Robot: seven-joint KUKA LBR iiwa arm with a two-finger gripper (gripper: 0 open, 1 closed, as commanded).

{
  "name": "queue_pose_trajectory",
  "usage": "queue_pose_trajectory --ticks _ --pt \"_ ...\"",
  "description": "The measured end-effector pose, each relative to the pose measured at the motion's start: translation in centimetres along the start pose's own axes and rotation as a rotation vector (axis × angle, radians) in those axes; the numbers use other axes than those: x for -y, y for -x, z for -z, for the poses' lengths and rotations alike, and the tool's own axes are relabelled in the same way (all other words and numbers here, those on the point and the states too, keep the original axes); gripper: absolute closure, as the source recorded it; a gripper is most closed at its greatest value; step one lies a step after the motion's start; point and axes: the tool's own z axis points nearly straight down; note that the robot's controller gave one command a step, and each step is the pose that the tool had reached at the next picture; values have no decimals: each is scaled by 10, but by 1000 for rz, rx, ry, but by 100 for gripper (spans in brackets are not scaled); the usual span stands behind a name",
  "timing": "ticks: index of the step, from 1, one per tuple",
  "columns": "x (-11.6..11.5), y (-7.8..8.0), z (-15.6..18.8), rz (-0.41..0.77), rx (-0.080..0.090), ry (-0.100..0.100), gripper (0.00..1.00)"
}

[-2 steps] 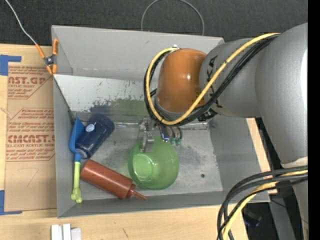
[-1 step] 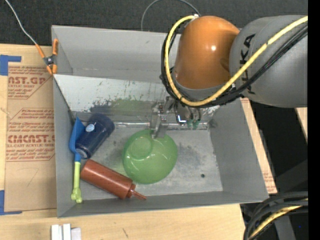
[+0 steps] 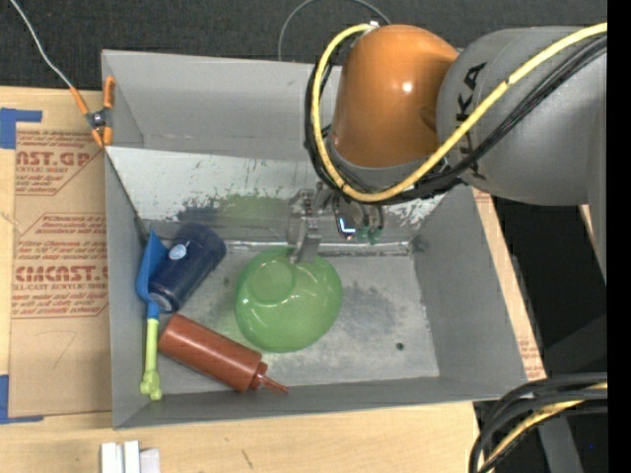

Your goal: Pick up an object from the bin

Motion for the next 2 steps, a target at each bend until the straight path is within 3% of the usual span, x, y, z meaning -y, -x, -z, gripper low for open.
queue_pose_trajectory --ticks 1,2 --pt "-21 -40 -71 231 72 2 100" --pt "-22 -55 -81 233 -2 0 100"
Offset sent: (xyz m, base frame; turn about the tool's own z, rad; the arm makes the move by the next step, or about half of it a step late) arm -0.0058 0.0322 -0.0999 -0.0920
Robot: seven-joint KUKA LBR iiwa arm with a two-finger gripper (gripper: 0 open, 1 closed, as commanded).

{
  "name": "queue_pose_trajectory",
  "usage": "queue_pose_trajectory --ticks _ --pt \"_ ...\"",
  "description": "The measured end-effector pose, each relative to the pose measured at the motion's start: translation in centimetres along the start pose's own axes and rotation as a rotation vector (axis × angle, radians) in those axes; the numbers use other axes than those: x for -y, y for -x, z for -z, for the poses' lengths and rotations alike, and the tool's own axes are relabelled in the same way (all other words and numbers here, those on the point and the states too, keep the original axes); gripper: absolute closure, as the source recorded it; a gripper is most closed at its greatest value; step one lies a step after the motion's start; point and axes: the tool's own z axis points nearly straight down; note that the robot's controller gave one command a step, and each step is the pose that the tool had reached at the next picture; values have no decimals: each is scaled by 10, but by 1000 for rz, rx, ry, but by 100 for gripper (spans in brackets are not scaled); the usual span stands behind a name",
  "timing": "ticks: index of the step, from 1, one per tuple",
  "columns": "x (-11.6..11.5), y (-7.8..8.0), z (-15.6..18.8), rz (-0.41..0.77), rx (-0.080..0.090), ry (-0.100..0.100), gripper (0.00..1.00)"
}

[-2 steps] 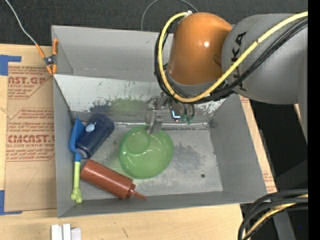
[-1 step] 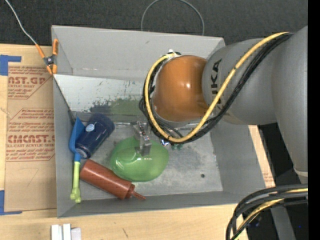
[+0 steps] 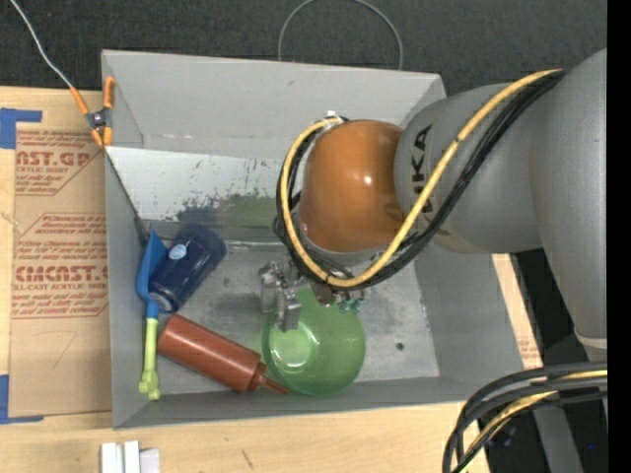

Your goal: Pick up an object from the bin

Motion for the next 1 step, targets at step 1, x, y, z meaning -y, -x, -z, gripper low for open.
queue_pose_trajectory --ticks 1 --pt "-4 24 94 51 62 -7 100"
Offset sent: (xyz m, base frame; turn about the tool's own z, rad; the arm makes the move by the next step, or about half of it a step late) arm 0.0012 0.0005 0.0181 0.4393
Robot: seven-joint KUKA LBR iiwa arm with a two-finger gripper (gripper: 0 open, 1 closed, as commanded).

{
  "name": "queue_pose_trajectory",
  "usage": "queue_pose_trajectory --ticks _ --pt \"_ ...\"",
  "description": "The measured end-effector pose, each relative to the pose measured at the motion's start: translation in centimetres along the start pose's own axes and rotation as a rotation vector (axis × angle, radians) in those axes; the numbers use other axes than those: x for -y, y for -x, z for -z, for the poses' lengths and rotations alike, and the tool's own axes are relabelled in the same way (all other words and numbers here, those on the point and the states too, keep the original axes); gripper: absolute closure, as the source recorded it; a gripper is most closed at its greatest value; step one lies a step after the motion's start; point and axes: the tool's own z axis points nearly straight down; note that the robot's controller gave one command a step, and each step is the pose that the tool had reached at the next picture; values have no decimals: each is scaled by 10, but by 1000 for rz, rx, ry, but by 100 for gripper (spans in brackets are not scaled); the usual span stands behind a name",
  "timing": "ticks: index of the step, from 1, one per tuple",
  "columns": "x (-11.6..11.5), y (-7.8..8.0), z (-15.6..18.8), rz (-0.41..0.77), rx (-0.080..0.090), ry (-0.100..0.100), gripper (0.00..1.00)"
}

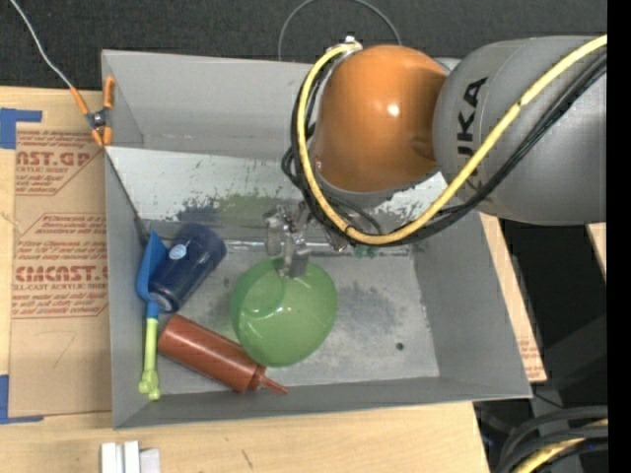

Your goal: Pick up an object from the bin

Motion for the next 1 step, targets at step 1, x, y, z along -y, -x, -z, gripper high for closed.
queue_pose_trajectory --ticks 1 --pt "0 4 14 6 12 -2 100"
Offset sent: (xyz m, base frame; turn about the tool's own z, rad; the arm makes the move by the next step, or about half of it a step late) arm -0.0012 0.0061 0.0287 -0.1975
